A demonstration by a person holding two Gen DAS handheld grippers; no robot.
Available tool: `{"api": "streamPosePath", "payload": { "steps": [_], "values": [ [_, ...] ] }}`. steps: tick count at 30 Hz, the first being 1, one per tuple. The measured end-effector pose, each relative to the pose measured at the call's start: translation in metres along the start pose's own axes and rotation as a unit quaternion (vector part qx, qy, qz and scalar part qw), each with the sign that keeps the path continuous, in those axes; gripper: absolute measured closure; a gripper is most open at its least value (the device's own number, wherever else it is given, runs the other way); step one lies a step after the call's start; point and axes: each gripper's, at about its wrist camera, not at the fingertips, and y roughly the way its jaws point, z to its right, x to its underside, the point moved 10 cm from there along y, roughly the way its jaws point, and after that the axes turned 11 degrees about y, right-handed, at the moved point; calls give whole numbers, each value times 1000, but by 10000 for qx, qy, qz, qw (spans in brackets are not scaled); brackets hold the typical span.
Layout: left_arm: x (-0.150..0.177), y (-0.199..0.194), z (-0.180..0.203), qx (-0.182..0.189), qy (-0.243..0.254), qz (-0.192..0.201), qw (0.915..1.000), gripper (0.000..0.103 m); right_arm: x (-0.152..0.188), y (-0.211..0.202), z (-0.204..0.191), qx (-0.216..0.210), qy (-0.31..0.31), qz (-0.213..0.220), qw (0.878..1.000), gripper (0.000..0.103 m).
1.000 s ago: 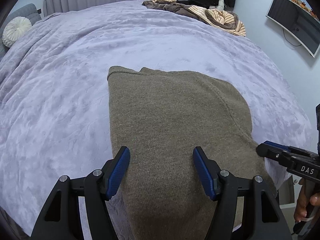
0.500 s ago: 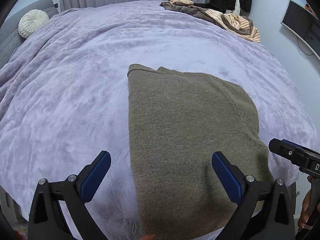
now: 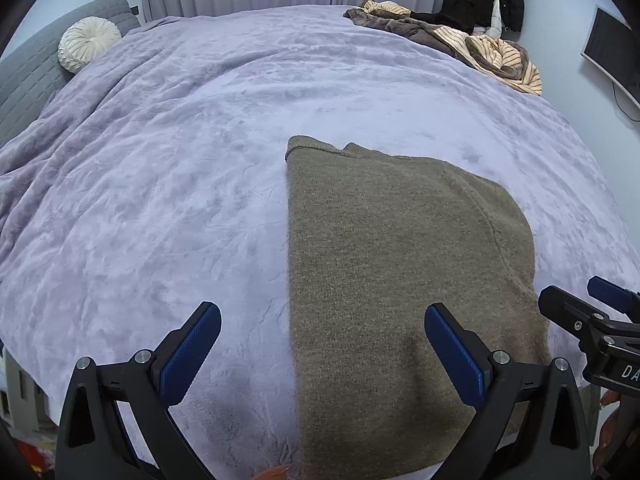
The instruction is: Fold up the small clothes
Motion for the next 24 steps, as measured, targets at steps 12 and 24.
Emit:
{"api": "streamPosePath", "payload": {
  "steps": [12, 24],
  "values": [
    [2, 3, 3, -35, 6, -116, 9999, 1, 4, 6, 1, 122, 43, -83, 9999, 0],
    [4, 4, 1, -79, -24, -142, 9999, 1, 4, 8, 2, 118, 47, -95, 9999, 0]
  ]
}}
